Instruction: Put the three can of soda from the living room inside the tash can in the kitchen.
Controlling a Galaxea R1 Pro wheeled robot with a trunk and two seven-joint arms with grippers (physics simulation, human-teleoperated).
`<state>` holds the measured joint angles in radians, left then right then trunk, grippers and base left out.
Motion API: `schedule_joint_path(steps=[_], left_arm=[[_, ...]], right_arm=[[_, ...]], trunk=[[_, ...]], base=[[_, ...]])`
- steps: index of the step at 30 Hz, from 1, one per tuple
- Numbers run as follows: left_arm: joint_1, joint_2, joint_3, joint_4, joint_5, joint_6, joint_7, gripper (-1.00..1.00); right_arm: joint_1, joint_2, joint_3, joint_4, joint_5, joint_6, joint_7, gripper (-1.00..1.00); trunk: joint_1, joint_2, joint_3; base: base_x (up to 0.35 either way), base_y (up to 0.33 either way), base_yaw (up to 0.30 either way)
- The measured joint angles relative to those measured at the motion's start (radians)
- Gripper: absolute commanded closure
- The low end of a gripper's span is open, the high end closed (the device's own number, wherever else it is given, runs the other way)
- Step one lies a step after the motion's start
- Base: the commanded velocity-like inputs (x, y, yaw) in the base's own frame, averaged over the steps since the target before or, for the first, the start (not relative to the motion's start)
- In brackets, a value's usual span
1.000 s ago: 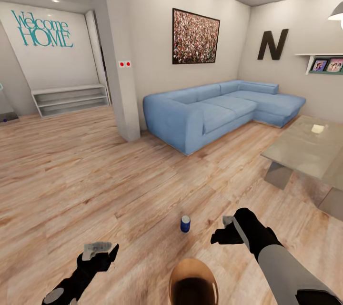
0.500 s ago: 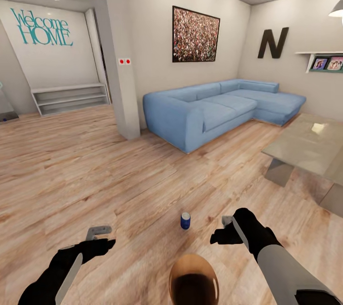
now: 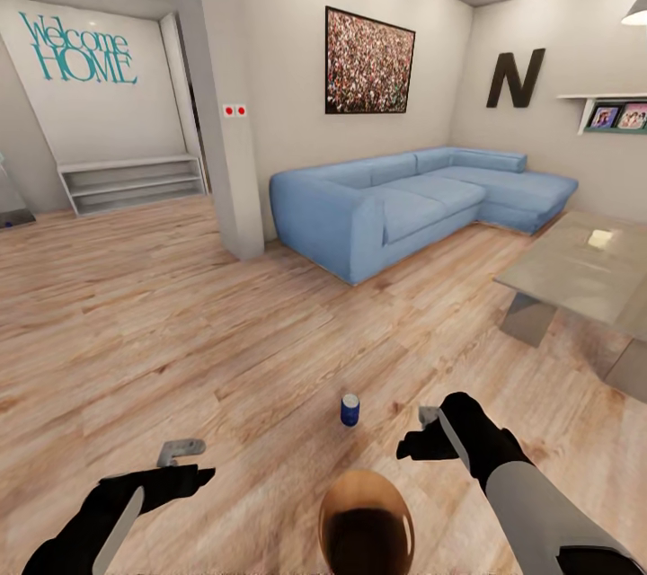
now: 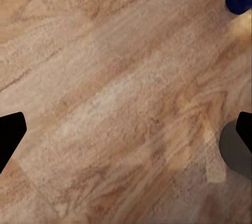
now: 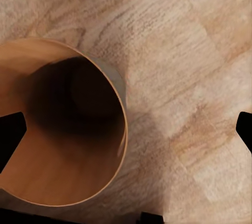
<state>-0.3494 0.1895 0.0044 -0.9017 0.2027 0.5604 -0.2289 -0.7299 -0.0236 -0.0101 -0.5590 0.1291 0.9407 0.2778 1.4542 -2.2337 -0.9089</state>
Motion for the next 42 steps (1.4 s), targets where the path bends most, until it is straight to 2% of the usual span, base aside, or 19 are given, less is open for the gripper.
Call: schedule_joint_path(steps=[9, 18, 23, 33, 42], left_arm=[[0.000, 0.014, -0.006, 0.006, -0.001, -0.026, -0.048, -1.00], [0.000, 0.015, -0.008, 0.007, -0.001, -0.068, -0.053, -1.00], [0.000, 0.015, -0.008, 0.007, -0.003, -0.077, -0.055, -1.00], [0.000, 0.015, -0.007, 0.007, -0.003, -0.078, -0.055, -1.00], [0.001, 0.014, 0.004, -0.005, 0.003, -0.101, -0.055, -1.00]], right_arm=[[0.001, -0.004, -0.001, 0.001, 0.000, -0.012, 0.000, -1.00], [0.001, -0.003, -0.001, 0.010, -0.001, -0.014, -0.015, -1.00], [0.001, 0.003, -0.001, 0.027, -0.008, -0.021, -0.063, -1.00], [0.001, 0.009, 0.000, 0.034, -0.010, -0.042, -0.076, -1.00], [0.001, 0.010, 0.001, 0.034, -0.009, -0.043, -0.077, -1.00]], trunk=[[0.035, -0.063, -0.028], [0.069, -0.126, -0.056], [0.088, -0.161, -0.072], [0.127, -0.231, -0.103], [0.127, -0.231, -0.103]], base=[[0.000, 0.000, 0.000], [0.000, 0.000, 0.000], [0.000, 0.000, 0.000], [0.000, 0.000, 0.000], [0.000, 0.005, 0.000]])
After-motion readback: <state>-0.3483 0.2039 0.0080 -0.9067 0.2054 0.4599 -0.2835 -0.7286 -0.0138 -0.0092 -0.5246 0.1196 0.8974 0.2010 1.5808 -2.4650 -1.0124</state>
